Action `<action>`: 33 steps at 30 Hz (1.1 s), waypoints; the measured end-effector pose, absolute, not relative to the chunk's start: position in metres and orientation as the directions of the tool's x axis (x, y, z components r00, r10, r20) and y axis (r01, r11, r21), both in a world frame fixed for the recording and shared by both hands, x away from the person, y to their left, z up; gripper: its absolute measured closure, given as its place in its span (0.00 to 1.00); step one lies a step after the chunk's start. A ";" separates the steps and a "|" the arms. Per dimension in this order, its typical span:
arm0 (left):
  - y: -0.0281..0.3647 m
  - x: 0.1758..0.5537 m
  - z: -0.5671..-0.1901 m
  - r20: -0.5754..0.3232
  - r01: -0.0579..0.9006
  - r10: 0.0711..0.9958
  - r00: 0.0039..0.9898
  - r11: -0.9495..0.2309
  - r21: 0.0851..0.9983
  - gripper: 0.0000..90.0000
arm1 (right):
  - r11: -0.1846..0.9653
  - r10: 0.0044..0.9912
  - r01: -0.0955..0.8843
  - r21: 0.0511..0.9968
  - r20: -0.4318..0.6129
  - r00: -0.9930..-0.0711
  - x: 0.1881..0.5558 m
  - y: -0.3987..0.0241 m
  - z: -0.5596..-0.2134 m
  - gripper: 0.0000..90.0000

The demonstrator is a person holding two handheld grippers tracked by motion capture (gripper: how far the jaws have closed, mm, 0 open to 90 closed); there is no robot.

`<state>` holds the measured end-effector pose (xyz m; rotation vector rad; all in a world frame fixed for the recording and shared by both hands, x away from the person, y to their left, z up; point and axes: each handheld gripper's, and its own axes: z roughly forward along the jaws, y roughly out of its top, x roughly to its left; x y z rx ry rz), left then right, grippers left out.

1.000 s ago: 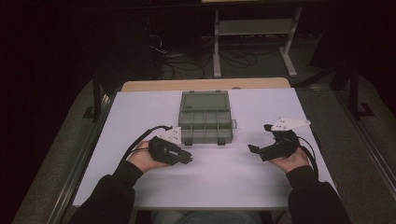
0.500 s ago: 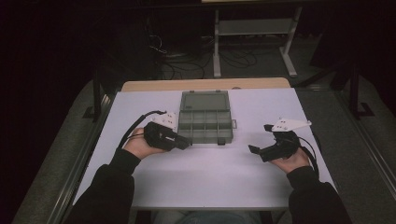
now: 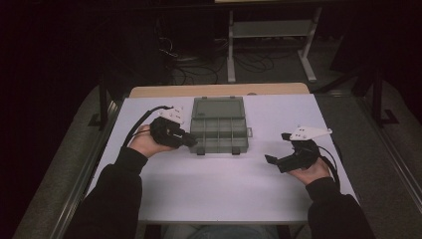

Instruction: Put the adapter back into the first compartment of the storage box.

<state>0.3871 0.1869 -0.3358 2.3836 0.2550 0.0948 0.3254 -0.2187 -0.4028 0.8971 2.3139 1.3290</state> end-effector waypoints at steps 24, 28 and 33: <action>0.197 0.425 -0.317 0.028 0.188 0.289 0.957 -0.689 0.700 0.85 | 0.385 0.658 0.367 0.847 0.027 -0.752 0.327 -0.217 -0.405 0.00; 0.200 0.433 -0.320 0.016 0.205 0.308 0.951 -0.672 0.712 0.85 | 0.385 0.657 0.366 0.847 0.027 -0.753 0.327 -0.217 -0.405 0.00; 0.203 0.441 -0.326 -0.006 0.232 0.330 0.944 -0.650 0.723 0.85 | 0.386 0.656 0.364 0.848 0.026 -0.754 0.327 -0.217 -0.405 0.00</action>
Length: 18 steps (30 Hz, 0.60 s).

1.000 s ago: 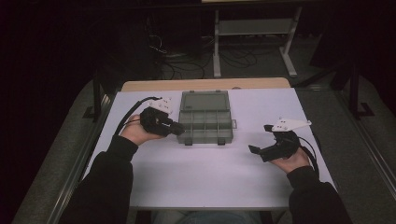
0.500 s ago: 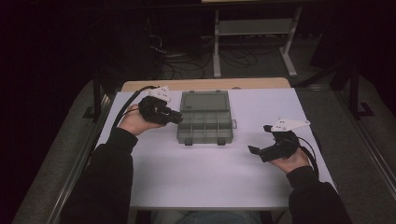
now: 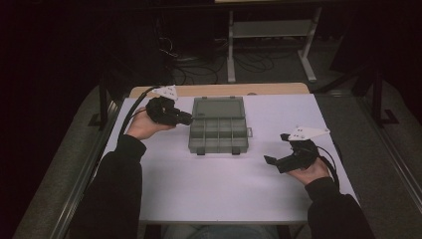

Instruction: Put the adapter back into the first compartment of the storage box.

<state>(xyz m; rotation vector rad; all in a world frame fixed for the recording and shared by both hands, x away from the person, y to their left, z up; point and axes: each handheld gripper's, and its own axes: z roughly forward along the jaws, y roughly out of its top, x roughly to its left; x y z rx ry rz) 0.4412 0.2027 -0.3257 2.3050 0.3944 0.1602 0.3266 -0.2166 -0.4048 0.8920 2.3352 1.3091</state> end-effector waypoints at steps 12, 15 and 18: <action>0.200 0.464 -0.345 -0.026 0.275 0.382 0.924 -0.615 0.739 0.85 | 0.396 0.651 0.369 0.841 0.027 -0.759 0.327 -0.214 -0.406 0.00; 0.197 0.468 -0.351 -0.035 0.284 0.388 0.921 -0.608 0.741 0.85 | 0.392 0.651 0.367 0.844 0.028 -0.759 0.327 -0.214 -0.406 0.00; 0.191 0.471 -0.359 -0.039 0.291 0.389 0.920 -0.615 0.733 0.85 | 0.391 0.651 0.366 0.844 0.027 -0.759 0.327 -0.215 -0.406 0.00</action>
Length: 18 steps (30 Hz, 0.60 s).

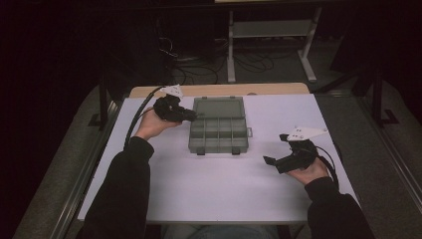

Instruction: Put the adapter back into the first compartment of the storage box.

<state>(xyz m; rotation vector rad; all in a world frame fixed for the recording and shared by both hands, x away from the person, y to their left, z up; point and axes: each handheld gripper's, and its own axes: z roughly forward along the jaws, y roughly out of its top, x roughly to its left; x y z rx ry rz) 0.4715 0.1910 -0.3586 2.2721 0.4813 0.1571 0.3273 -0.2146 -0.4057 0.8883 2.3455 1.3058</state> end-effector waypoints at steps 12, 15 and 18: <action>0.179 0.482 -0.387 -0.031 0.314 0.412 0.911 -0.642 0.700 0.85 | 0.394 0.648 0.366 0.843 0.028 -0.761 0.328 -0.214 -0.406 0.00; 0.180 0.486 -0.394 -0.044 0.332 0.426 0.904 -0.634 0.699 0.85 | 0.403 0.643 0.367 0.838 0.026 -0.765 0.329 -0.212 -0.407 0.00; 0.179 0.488 -0.397 -0.044 0.335 0.425 0.904 -0.642 0.689 0.85 | 0.407 0.642 0.366 0.837 0.023 -0.767 0.329 -0.211 -0.408 0.00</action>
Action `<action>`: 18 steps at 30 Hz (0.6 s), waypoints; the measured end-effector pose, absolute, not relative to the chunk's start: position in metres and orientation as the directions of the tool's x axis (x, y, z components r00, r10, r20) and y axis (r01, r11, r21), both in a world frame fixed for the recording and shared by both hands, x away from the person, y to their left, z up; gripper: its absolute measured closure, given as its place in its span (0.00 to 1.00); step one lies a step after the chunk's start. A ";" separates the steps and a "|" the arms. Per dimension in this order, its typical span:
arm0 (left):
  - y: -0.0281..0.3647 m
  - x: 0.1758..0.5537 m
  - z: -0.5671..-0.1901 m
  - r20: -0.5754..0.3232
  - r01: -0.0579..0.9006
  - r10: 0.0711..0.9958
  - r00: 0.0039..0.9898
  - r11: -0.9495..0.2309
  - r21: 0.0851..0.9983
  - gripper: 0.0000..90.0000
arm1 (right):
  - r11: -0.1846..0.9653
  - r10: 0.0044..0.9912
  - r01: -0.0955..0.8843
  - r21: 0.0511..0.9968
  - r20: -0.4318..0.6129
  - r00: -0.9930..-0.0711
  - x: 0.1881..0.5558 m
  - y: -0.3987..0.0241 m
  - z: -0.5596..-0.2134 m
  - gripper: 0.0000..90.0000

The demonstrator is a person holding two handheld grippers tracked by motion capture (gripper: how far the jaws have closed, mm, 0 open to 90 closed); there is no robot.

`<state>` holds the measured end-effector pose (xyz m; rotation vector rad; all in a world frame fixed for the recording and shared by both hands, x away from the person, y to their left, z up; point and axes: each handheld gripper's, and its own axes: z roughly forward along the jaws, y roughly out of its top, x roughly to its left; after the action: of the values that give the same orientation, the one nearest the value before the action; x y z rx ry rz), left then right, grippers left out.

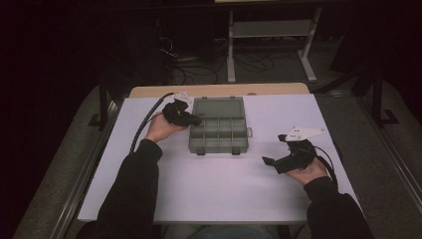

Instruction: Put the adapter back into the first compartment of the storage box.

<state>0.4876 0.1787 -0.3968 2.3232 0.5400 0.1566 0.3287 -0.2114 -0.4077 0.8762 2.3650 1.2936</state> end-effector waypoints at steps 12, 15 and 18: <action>0.175 0.494 -0.411 -0.059 0.365 0.435 0.899 -0.668 0.649 0.85 | 0.407 0.641 0.367 0.836 0.025 -0.767 0.329 -0.212 -0.408 0.00; 0.176 0.493 -0.411 -0.069 0.372 0.438 0.896 -0.658 0.654 0.84 | 0.409 0.640 0.364 0.837 0.022 -0.768 0.328 -0.212 -0.408 0.00; 0.177 0.492 -0.409 -0.069 0.373 0.443 0.894 -0.650 0.662 0.76 | 0.409 0.640 0.364 0.837 0.021 -0.768 0.328 -0.211 -0.408 0.00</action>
<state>0.4923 0.1768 -0.4086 2.3463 0.5813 0.1282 0.3284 -0.2114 -0.4078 0.8724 2.3669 1.2916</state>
